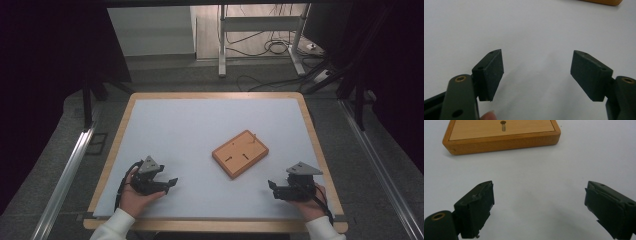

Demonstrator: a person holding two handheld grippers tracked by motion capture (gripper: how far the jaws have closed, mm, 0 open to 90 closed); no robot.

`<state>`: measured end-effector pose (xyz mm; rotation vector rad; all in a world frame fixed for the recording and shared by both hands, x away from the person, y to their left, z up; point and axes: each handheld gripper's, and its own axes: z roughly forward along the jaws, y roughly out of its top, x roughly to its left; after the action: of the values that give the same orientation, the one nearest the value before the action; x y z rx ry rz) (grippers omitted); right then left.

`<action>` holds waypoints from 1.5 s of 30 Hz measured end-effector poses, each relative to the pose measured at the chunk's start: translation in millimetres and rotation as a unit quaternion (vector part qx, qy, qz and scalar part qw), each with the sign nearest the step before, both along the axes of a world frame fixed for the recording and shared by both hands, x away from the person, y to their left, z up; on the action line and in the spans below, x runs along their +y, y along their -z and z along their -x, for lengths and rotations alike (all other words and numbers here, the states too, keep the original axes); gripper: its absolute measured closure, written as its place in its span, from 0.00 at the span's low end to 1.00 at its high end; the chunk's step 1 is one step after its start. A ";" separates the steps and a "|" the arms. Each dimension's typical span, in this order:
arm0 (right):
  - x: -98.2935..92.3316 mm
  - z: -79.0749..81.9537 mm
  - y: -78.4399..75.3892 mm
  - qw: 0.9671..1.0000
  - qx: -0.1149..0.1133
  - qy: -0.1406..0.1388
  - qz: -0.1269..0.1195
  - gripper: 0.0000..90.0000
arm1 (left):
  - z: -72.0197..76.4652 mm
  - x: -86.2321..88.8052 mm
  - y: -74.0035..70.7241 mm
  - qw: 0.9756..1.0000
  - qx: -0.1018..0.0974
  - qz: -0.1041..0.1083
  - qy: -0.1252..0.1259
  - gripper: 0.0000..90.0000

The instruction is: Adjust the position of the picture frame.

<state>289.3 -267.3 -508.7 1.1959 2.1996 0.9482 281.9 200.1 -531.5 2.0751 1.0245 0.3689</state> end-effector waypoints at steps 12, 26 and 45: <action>1.4 -2.6 5.1 1.000 -0.001 -0.010 0.004 0.17 | -2.5 3.6 1.1 1.000 0.000 -0.001 0.007 0.29; 0.5 -4.4 6.4 1.000 0.003 -0.008 0.006 0.20 | -2.9 7.0 1.9 1.000 0.001 -0.001 0.008 0.29; 11.4 -13.8 -7.5 1.000 -0.011 0.005 0.003 0.25 | -1.8 8.9 0.6 1.000 0.000 0.012 0.016 0.29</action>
<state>303.1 -255.9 -501.3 1.1872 2.1748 0.9454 283.7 209.0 -532.1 2.0667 0.9914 0.3379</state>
